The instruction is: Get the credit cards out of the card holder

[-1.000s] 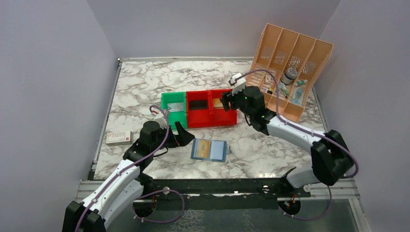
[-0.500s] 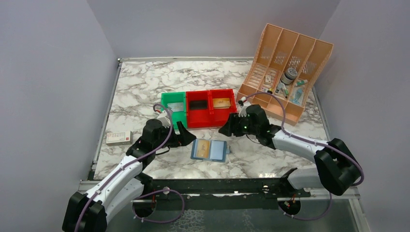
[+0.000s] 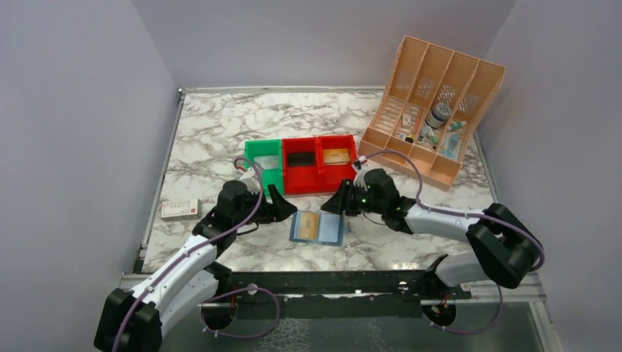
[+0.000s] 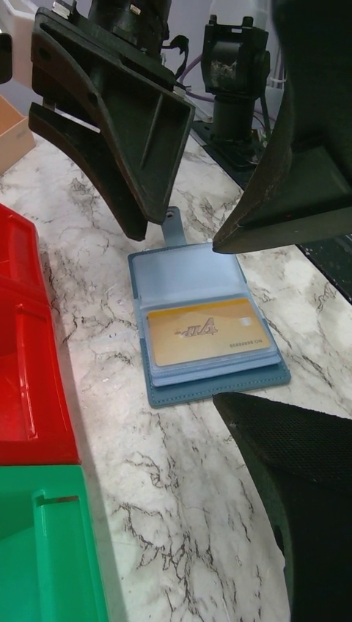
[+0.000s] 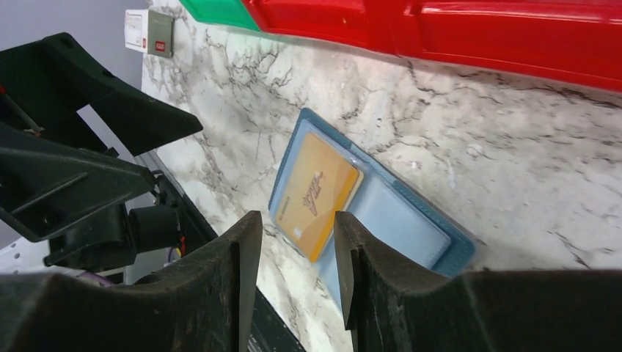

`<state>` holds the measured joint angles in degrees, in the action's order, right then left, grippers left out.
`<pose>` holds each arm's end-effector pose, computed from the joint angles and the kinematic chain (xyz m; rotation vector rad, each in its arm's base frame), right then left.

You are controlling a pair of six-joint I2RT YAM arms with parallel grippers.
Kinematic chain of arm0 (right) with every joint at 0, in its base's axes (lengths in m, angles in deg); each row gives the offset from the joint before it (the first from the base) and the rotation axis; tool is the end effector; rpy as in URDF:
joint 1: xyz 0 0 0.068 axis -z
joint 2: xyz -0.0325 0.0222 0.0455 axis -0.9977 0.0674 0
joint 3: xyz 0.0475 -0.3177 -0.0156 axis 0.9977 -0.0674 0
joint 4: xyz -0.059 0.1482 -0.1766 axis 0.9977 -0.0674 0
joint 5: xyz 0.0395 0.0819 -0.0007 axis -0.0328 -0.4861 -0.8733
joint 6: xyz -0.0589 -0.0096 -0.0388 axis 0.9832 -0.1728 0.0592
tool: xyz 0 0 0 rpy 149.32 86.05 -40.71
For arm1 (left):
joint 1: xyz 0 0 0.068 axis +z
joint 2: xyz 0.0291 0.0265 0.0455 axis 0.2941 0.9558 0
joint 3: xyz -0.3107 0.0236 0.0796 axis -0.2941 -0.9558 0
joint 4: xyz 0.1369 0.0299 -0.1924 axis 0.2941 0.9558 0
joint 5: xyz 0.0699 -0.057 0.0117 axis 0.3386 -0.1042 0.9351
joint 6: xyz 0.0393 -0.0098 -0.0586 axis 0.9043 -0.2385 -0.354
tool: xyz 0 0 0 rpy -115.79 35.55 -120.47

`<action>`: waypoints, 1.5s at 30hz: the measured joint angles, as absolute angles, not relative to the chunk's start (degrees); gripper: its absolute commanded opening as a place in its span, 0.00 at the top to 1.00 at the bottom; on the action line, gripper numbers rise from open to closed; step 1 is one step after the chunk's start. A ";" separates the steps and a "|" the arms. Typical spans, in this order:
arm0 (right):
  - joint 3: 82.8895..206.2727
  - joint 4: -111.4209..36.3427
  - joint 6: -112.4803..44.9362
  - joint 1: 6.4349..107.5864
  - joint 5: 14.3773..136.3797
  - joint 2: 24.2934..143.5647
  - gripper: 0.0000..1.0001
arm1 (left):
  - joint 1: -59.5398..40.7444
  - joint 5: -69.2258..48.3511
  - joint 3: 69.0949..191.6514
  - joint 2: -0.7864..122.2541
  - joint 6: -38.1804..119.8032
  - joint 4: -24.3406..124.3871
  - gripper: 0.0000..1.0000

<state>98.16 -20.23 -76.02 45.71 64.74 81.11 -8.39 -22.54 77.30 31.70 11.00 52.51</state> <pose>0.1821 0.1794 0.2251 -0.0308 2.3760 1.1876 0.1179 -0.0789 0.2337 -0.0671 2.2020 -1.0583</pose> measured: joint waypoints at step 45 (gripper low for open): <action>100.10 -12.10 -80.34 36.21 75.21 96.32 0.78 | -21.20 -15.00 82.41 55.98 13.30 48.97 0.80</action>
